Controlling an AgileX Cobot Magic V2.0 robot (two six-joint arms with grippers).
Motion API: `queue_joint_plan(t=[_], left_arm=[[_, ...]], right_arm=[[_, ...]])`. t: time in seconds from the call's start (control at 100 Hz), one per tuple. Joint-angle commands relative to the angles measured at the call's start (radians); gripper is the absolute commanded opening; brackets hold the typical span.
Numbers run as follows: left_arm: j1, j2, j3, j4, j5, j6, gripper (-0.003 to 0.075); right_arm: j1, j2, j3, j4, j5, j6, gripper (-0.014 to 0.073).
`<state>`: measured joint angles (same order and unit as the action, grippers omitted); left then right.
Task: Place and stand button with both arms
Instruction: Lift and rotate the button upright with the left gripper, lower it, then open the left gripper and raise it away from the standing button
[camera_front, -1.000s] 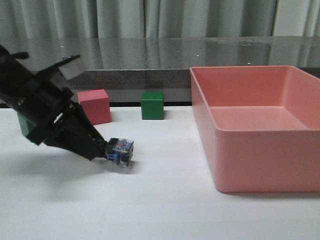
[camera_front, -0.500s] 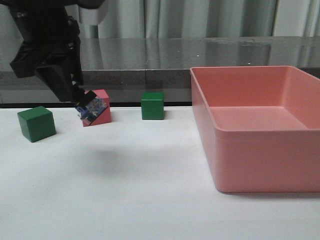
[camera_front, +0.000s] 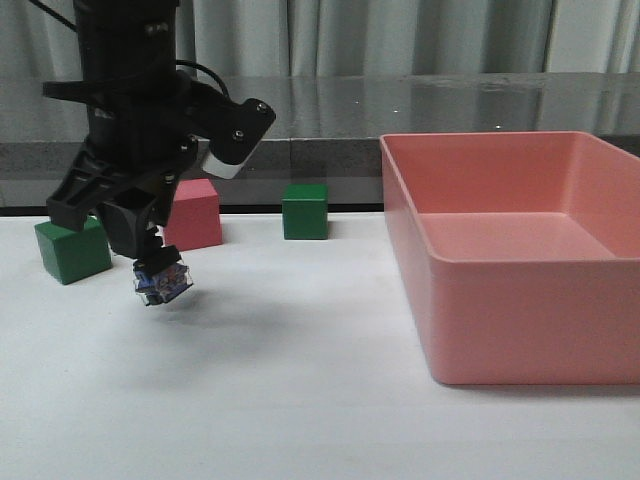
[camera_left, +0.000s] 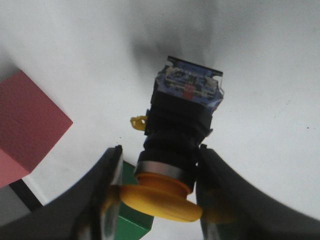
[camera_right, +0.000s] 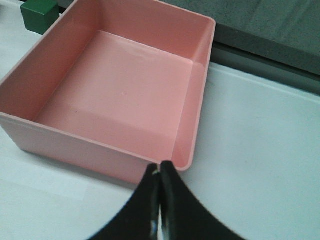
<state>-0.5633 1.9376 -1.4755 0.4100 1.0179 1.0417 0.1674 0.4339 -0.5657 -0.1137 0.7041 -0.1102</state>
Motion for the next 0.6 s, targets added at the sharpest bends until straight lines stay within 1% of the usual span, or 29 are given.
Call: queue_joint_plan(t=[0.0, 0.04, 0.11, 0.18, 0.19, 0.2, 0.23, 0.28, 0.35, 0.41, 0.59], left_arm=[[-0.009, -0.051, -0.033, 0.022, 0.0, -0.038, -0.0013], [-0.009, -0.051, -0.035, 0.022, 0.005, -0.038, 0.0002], [-0.009, -0.051, -0.037, 0.022, 0.007, -0.038, 0.0064], [-0.009, -0.051, -0.037, 0.021, 0.005, -0.038, 0.0155], [-0.009, -0.051, -0.037, 0.019, 0.005, -0.038, 0.0185], [-0.009, -0.051, -0.037, 0.019, 0.005, -0.038, 0.0185], [-0.009, -0.051, -0.037, 0.016, 0.005, -0.038, 0.0235], [-0.009, -0.051, -0.037, 0.008, 0.003, -0.038, 0.0296], [-0.009, -0.051, -0.037, 0.006, -0.001, -0.038, 0.0354], [-0.009, -0.051, -0.037, 0.006, -0.002, -0.038, 0.0371], [-0.009, -0.051, -0.037, 0.003, -0.005, -0.038, 0.0372]], right_arm=[[-0.005, 0.005, -0.027, -0.014, -0.077, 0.003, -0.006], [-0.005, 0.005, -0.027, -0.014, -0.077, 0.003, -0.006], [-0.005, 0.005, -0.027, -0.014, -0.077, 0.003, -0.006], [-0.005, 0.005, -0.027, -0.014, -0.077, 0.003, -0.006], [-0.005, 0.005, -0.027, -0.014, -0.077, 0.003, -0.006], [-0.005, 0.005, -0.027, -0.014, -0.077, 0.003, -0.006], [-0.005, 0.005, -0.027, -0.014, -0.077, 0.003, -0.006], [-0.005, 0.005, -0.027, -0.014, -0.077, 0.003, -0.006], [-0.005, 0.005, -0.027, -0.014, -0.077, 0.003, -0.006], [-0.005, 0.005, -0.027, -0.014, -0.077, 0.003, -0.006], [-0.005, 0.005, -0.027, -0.014, -0.077, 0.003, -0.006]])
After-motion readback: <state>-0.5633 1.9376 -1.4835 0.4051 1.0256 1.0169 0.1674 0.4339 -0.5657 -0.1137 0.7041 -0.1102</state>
